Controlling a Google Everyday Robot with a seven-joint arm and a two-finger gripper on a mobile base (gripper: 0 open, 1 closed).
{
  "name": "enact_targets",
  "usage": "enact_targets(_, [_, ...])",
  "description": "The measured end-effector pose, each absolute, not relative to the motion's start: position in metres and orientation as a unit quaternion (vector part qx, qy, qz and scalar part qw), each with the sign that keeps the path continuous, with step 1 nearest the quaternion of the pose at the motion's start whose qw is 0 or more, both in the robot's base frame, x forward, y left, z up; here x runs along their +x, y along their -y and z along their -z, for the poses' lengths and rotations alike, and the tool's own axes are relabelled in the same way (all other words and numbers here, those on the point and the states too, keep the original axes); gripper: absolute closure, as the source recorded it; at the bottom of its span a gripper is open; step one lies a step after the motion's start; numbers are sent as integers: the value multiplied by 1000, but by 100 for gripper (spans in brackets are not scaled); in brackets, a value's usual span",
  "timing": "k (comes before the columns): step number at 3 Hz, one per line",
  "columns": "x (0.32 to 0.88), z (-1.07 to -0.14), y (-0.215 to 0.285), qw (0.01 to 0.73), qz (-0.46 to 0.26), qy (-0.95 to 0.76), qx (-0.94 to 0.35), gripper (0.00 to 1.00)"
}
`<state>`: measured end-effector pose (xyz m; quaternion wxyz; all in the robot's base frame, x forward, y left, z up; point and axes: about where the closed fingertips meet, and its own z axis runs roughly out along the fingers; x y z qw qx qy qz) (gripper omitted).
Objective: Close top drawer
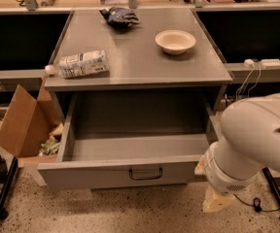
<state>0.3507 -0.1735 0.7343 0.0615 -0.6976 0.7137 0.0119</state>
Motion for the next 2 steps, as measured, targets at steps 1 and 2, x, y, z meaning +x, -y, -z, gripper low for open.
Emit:
enact_targets(1, [343, -708, 172, 64, -12, -710, -701, 61])
enact_targets(2, [346, -682, 177, 77, -13, -715, -695, 85])
